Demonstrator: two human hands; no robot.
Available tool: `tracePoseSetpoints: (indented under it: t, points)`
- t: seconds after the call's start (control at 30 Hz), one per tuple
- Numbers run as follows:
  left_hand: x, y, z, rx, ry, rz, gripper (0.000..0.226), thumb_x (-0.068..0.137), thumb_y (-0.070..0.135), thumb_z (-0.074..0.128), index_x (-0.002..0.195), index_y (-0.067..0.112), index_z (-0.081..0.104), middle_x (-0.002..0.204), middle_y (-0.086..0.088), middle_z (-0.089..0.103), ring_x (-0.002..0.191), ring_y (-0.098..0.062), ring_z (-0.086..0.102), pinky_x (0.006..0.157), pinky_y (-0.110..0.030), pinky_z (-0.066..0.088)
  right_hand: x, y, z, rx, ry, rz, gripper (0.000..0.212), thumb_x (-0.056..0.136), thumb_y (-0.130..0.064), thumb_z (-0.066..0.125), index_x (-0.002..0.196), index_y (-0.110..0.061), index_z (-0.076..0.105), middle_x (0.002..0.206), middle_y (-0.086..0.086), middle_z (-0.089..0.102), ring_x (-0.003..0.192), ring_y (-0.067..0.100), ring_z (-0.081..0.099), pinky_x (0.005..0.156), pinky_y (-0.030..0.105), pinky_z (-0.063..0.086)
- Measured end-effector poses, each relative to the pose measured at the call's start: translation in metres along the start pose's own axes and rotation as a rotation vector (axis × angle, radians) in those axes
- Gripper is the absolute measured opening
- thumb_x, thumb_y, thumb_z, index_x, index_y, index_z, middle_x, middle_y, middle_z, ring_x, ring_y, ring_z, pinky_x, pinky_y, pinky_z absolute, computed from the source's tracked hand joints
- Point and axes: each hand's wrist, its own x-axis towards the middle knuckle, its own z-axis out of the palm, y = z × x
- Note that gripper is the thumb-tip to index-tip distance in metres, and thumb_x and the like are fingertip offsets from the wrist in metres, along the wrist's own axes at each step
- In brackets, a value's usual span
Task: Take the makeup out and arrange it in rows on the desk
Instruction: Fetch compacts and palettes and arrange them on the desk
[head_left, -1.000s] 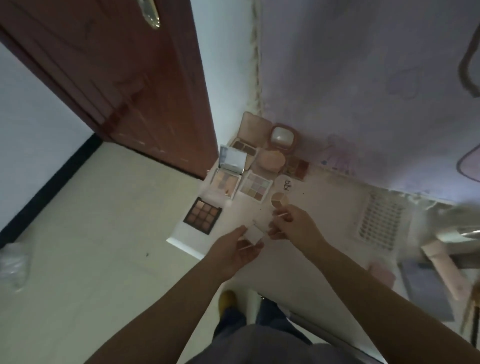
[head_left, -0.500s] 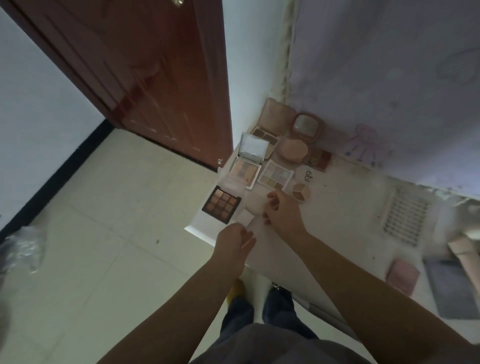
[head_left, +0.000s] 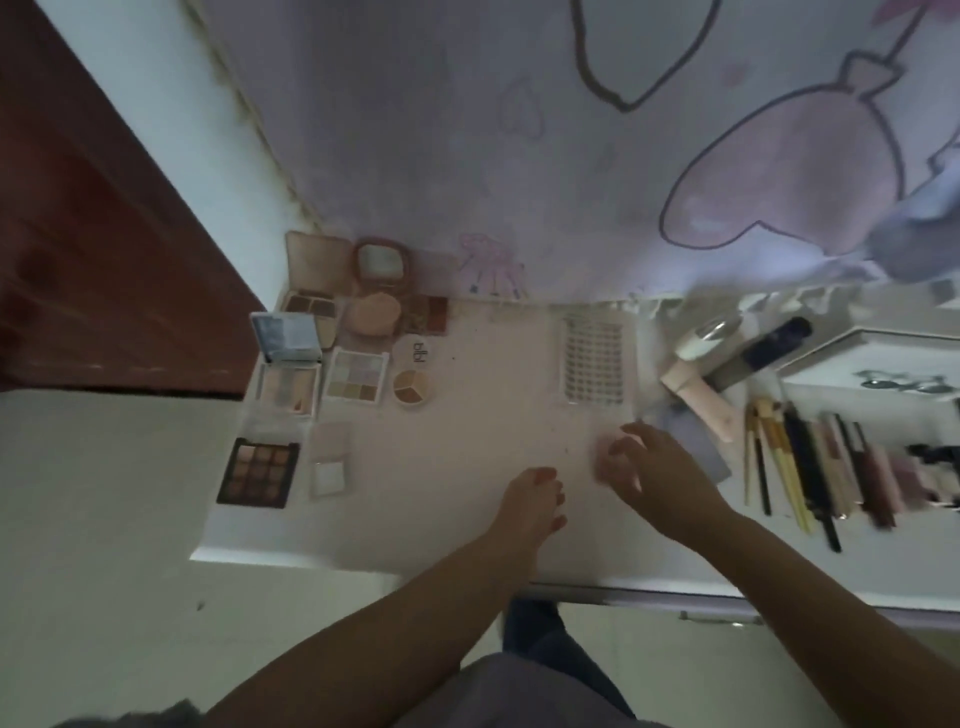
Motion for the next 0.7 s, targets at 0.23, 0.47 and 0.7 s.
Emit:
tracePoseSetpoints:
  t: [0.23,0.47,0.7]
  points:
    - [0.027,0.010,0.042,0.198,-0.025,0.077,0.023,0.094,0.007,0.041,0.092,0.018,0.062,0.110,-0.010,0.060,0.100,-0.020,0.055,0.089,-0.031,0.043,0.014,0.029,0.026,-0.167,-0.046,-0.187,0.030,0.094,-0.041,0.046,0.115,-0.020,0.053,0.116,0.002,0.053,0.114,0.022,0.048,0.107,0.034,0.027]
    - [-0.001,0.025,0.008,-0.184,-0.356,-0.109,0.050,0.090,0.042,0.052,0.119,0.003,0.059,0.109,-0.015,0.060,0.096,-0.025,0.057,0.083,-0.033,0.054,0.014,0.000,0.002,0.373,-0.021,-0.307,0.037,0.078,-0.031,0.067,0.110,-0.016,0.054,0.104,-0.005,0.046,0.095,0.010,0.043,0.082,0.005,0.031]
    - [-0.022,0.029,-0.025,-0.336,-0.353,-0.012,0.058,0.084,0.047,0.050,0.124,0.006,0.056,0.114,-0.015,0.060,0.096,-0.021,0.061,0.086,-0.033,0.055,0.032,-0.035,-0.022,0.471,-0.119,-0.500,0.034,0.077,-0.024,0.072,0.106,-0.014,0.057,0.104,0.001,0.052,0.097,0.015,0.049,0.087,0.026,0.042]
